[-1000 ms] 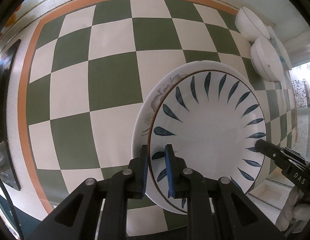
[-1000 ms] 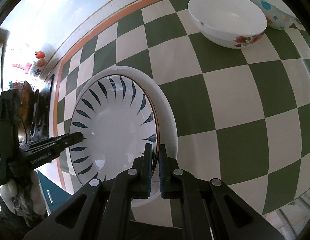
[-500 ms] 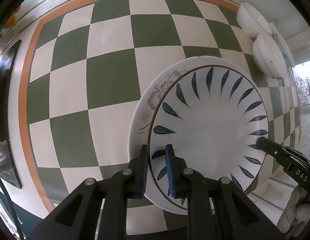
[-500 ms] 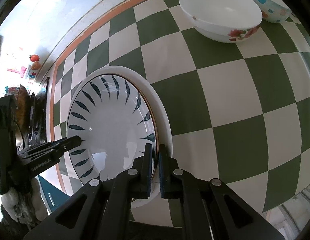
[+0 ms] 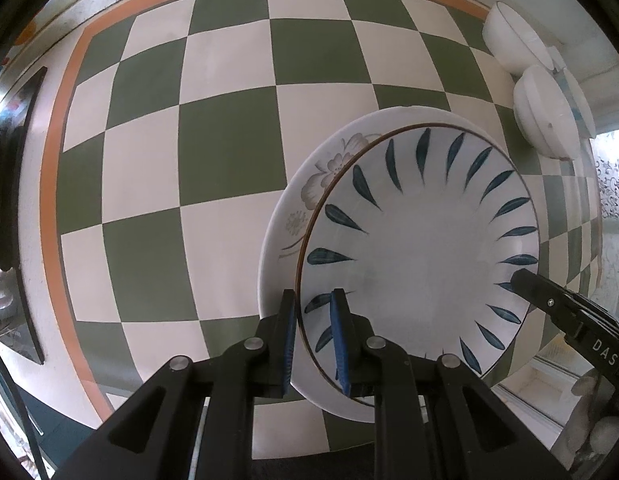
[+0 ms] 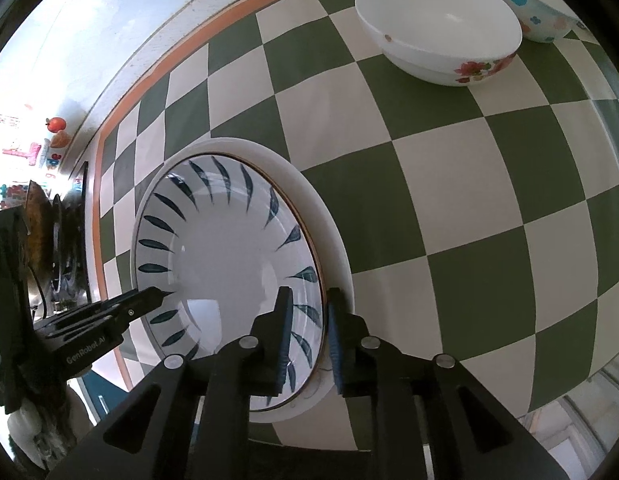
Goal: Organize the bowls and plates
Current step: 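Lower the plate stack onto the cloth and open the right tool, then move the right tool to the white bowls and grasp a bowl rim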
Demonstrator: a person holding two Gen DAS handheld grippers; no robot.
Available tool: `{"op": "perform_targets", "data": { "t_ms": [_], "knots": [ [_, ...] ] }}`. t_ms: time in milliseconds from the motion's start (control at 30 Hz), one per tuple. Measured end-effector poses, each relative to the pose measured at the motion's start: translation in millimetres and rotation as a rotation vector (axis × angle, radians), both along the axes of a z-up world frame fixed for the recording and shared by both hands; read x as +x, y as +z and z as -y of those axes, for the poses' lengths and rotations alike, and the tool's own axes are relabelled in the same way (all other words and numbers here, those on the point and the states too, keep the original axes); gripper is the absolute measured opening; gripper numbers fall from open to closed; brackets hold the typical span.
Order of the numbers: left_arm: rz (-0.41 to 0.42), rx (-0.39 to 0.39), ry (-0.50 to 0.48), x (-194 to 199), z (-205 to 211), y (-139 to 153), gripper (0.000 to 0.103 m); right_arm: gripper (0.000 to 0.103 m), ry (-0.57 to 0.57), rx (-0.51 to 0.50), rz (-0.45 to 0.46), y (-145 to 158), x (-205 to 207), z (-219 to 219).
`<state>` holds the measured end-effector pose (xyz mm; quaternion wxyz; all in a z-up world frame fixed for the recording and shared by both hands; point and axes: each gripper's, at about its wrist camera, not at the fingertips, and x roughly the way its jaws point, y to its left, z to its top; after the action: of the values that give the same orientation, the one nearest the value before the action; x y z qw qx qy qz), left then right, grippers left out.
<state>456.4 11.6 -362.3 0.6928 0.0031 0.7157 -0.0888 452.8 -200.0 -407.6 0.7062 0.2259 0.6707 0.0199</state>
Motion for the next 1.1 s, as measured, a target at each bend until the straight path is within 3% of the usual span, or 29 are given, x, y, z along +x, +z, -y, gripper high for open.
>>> {"op": "perform_targets", "data": {
  "t_ms": [333, 567, 700, 767, 833, 1000, 1100],
  "knots": [
    [0.035, -0.008, -0.010, -13, 5, 27, 0.015, 0.026, 0.034, -0.058, 0.019, 28, -5, -12],
    [0.104, -0.056, -0.027, -40, 7, 91, 0.015, 0.028, 0.067, -0.058, 0.075, 84, -34, -30],
    [0.171, -0.072, -0.045, -55, 5, 127, 0.029, 0.034, 0.073, -0.062, 0.120, 124, -54, -38],
    [0.199, -0.074, -0.052, -62, -2, 143, 0.044, 0.041, 0.076, -0.065, 0.138, 140, -62, -40],
    [0.214, -0.074, -0.058, -67, -3, 152, 0.075, 0.047, 0.082, -0.078, 0.156, 156, -70, -44],
    [0.248, -0.086, -0.063, -80, -10, 171, 0.086, 0.073, 0.095, -0.102, 0.194, 186, -83, -55],
    [0.262, -0.089, -0.064, -87, -14, 178, 0.086, 0.083, 0.096, -0.120, 0.207, 197, -90, -59]
  ]
}}
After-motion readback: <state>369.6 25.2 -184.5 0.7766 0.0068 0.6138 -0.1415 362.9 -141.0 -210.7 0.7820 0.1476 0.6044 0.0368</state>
